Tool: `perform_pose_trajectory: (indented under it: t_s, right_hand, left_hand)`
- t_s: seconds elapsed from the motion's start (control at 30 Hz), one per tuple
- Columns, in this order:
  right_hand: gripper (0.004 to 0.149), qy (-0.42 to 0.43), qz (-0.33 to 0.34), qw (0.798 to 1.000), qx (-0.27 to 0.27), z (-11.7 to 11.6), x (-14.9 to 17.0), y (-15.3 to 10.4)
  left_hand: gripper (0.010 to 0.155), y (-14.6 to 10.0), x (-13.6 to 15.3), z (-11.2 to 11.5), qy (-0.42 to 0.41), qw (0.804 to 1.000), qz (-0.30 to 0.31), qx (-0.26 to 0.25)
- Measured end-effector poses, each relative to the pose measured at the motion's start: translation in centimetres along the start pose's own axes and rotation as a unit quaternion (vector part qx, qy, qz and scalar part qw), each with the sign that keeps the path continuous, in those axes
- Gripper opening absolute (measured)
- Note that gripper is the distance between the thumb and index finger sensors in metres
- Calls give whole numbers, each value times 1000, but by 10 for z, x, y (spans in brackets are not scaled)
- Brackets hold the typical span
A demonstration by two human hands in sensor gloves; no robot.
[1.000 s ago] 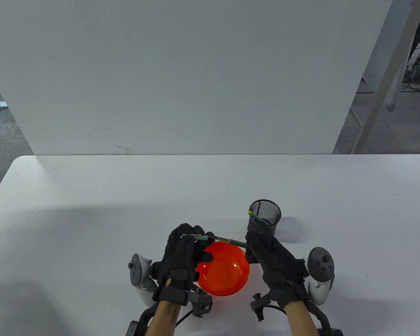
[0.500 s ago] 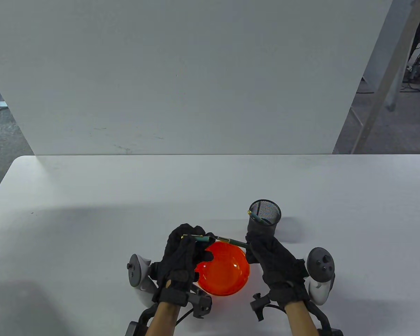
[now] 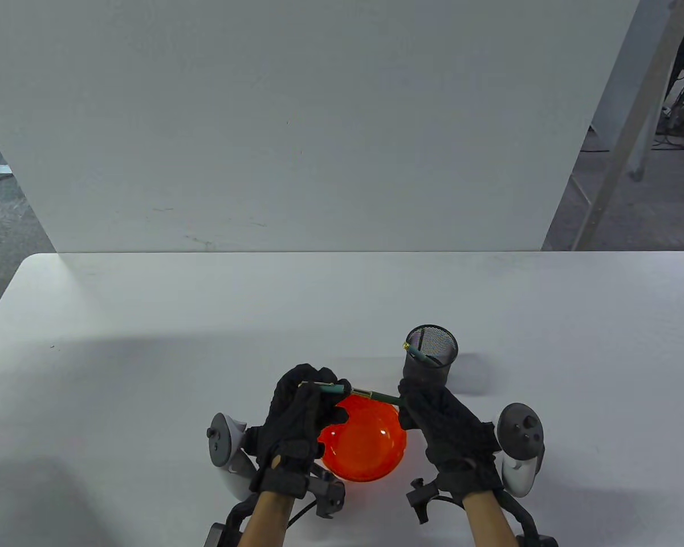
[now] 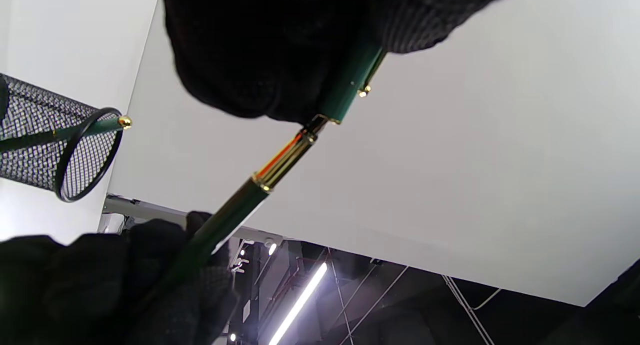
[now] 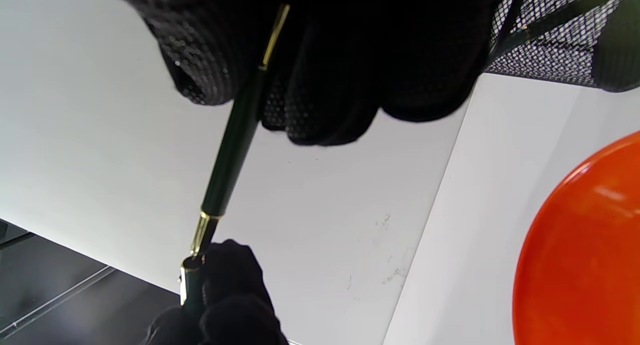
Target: Assemble fountain pens from components
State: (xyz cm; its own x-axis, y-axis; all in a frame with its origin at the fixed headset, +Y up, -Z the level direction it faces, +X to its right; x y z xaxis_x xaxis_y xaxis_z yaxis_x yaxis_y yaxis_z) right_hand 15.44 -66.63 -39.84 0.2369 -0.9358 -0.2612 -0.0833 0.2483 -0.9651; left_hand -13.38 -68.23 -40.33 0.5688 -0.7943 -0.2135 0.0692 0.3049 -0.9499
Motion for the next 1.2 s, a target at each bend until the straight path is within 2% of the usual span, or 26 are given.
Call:
perform_pose_trajectory:
  t_s: [0.33,0.5,0.63,0.9,1.03,1.07,1.13,1.2]
  right_hand:
    - [42,2,8,1000,8,0,-2,-1]
    - [43,11,12,999,36,7,-3,-3]
    - [44,10,13,999,43,9,-3,-4]
    - [43,48,-13,997,57,11,-3,-9]
    - [41,11,-16,996,83,10,-2,-15]
    - [41,3,-16,996,83,8,-2,-16]
    - [42,-44,-11,997,57,0,-1,-9]
    - [48,-107,-15,994,-5,-14,5,-5]
  left_hand:
    - [44,-1,-1,0,67,998,11,-3]
    - [42,-2,-3,2,101,995,7,-1]
    - [42,-2,-8,9,202,979,18,20]
    - [42,-9,-19,24,256,965,51,17]
    - [43,-14,-25,37,335,938,85,34]
    - [43,-14,-25,36,338,937,87,25]
    - [44,-13,-31,35,340,936,95,14]
    - [44,-13,-40,39,375,919,119,20]
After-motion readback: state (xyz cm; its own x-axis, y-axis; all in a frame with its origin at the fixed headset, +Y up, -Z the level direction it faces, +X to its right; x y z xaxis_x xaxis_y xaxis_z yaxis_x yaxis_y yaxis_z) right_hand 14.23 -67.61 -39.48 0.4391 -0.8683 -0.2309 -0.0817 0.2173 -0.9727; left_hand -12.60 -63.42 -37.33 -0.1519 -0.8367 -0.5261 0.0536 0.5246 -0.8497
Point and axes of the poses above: the tracker on the back of each hand, its own x axis roughly to the little-finger side, its own y axis roughly from the wrist to the fingertips, z = x × y, the point moved 5 cm from there along y, roughly from the wrist to the fingertips, and after that the axes turned 8 degrees about -y, right-handed, at the moved point
